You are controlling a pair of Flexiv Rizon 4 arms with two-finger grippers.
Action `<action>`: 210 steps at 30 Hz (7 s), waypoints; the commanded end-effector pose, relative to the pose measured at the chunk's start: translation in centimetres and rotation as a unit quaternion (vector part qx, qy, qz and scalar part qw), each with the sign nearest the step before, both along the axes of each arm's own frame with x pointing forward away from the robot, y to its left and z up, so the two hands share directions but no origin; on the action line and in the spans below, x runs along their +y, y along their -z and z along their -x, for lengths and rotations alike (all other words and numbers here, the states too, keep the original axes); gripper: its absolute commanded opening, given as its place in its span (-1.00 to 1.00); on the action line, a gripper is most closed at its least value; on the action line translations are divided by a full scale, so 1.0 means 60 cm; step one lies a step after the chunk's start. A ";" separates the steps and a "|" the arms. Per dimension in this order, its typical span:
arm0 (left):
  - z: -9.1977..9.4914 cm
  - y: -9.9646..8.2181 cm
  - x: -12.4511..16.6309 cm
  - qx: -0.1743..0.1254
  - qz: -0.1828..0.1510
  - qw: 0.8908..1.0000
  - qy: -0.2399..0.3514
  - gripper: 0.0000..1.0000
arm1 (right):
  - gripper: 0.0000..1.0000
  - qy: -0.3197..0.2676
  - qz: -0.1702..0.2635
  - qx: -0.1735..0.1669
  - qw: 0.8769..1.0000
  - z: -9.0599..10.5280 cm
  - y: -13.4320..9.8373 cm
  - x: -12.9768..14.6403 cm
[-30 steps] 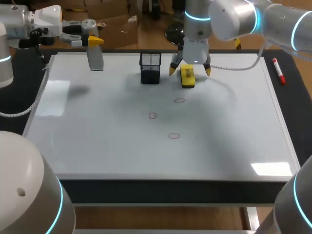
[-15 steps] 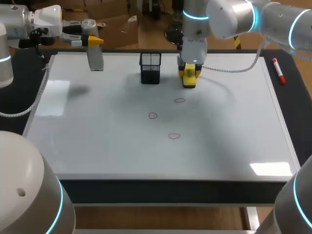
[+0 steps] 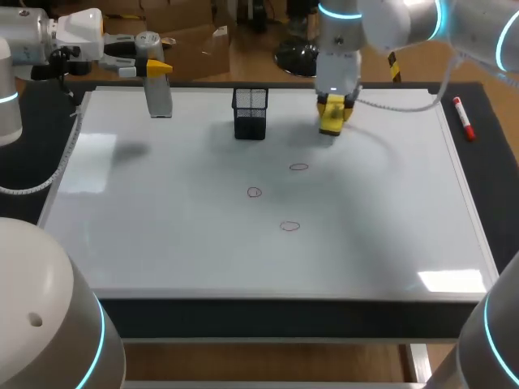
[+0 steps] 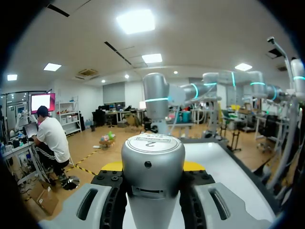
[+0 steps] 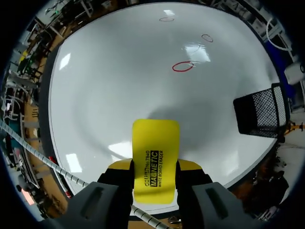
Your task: Pick up the inspection probe, press it on each red-marked spot on the whiteboard one by one, put down the probe, pick up the eraser, and wipe off all the red marks.
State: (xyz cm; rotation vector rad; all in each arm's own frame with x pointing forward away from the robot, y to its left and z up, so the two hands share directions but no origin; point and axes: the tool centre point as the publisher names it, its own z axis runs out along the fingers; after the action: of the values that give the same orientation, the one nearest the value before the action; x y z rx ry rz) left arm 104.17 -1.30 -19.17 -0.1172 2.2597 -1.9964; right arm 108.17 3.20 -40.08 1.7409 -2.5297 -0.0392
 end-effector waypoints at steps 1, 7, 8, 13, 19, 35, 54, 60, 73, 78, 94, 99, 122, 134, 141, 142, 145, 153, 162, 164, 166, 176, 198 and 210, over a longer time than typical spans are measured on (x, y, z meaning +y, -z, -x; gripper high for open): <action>-0.001 -0.001 0.001 0.000 0.000 1.000 0.001 -1.00 | -1.00 0.037 0.002 -0.011 0.999 0.021 -0.029 -0.044; -0.001 -0.001 0.001 0.000 0.000 1.000 0.001 -1.00 | -1.00 0.100 0.007 -0.015 0.995 0.045 -0.041 -0.094; -0.001 -0.001 0.001 0.000 0.000 1.000 0.001 -1.00 | -1.00 0.111 0.007 -0.015 0.994 0.051 -0.042 -0.102; -0.001 -0.001 0.001 0.000 0.000 1.000 0.001 -1.00 | -1.00 0.151 0.011 -0.007 0.989 0.077 -0.042 -0.136; -0.001 -0.001 0.001 0.000 0.000 1.000 0.001 -1.00 | -1.00 0.187 0.010 -0.008 0.982 0.111 -0.042 -0.163; -0.001 -0.001 0.001 0.000 0.000 1.000 0.001 -1.00 | -1.00 0.228 0.008 -0.001 0.974 0.150 -0.029 -0.184; -0.001 -0.001 0.001 0.000 0.000 1.000 0.001 -1.00 | -1.00 0.228 0.008 -0.001 0.974 0.150 -0.029 -0.184; 0.003 0.000 0.001 0.000 0.000 1.000 -0.004 -1.00 | -1.00 0.228 0.008 -0.001 0.974 0.150 -0.029 -0.184; 0.113 -0.007 -0.014 -0.011 0.022 1.000 -0.016 -1.00 | -1.00 0.228 0.008 -0.001 0.974 0.150 -0.029 -0.184; 0.158 -0.018 -0.031 -0.026 0.036 0.999 -0.011 -1.00 | -1.00 0.228 0.008 -0.001 0.974 0.150 -0.029 -0.184; 0.252 -0.010 -0.131 -0.006 0.040 0.998 0.045 -1.00 | -1.00 0.228 0.008 -0.001 0.974 0.150 -0.029 -0.184; 0.269 0.003 -0.162 -0.003 0.032 0.998 0.053 -1.00 | -1.00 0.228 0.008 -0.001 0.974 0.150 -0.029 -0.184; 0.278 0.074 -0.266 0.008 0.039 0.997 0.061 -1.00 | -1.00 0.228 0.008 -0.001 0.974 0.150 -0.029 -0.184; 0.254 0.100 -0.299 0.012 0.040 0.998 0.057 -1.00 | -1.00 0.228 0.008 -0.001 0.974 0.150 -0.029 -0.184; 0.253 0.113 -0.317 0.012 0.035 0.998 0.053 -1.00 | -1.00 0.228 0.008 -0.001 0.974 0.150 -0.029 -0.184; 0.253 0.114 -0.318 0.013 0.035 0.998 0.053 -1.00 | -1.00 0.228 0.008 -0.001 0.974 0.150 -0.029 -0.184; 0.252 0.119 -0.322 0.012 0.033 0.998 0.052 -1.00 | -1.00 0.228 0.008 -0.001 0.974 0.150 -0.029 -0.184; 0.249 0.131 -0.325 0.014 0.028 0.998 0.047 -1.00 | -1.00 0.228 0.008 -0.001 0.974 0.150 -0.029 -0.184; 0.248 0.136 -0.327 0.022 0.024 0.999 0.042 -1.00 | -1.00 0.228 0.008 -0.001 0.974 0.150 -0.029 -0.184; 0.249 0.137 -0.327 0.022 0.023 0.999 0.042 -1.00 | -1.00 0.228 0.008 -0.001 0.974 0.150 -0.029 -0.184; 0.250 0.138 -0.328 0.023 0.022 0.999 0.043 -1.00 | -1.00 0.228 0.008 -0.001 0.974 0.150 -0.029 -0.184; 0.247 0.145 -0.329 0.031 0.016 0.999 0.042 -1.00 | -1.00 0.228 0.008 -0.001 0.974 0.150 -0.029 -0.184; 0.250 0.133 -0.322 0.033 0.018 0.999 0.037 -1.00 | -1.00 0.228 0.008 -0.001 0.974 0.150 -0.029 -0.184; 0.282 0.096 -0.252 0.034 0.016 0.999 -0.008 -1.00 | -1.00 0.228 0.008 -0.001 0.974 0.150 -0.029 -0.184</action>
State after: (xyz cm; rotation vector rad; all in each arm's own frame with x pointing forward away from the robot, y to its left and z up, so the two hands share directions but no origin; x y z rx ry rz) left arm 88.98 -18.33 -26.08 -0.1753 2.2862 -2.0744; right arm 99.15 -7.74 -38.42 1.1150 -2.8625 -0.0441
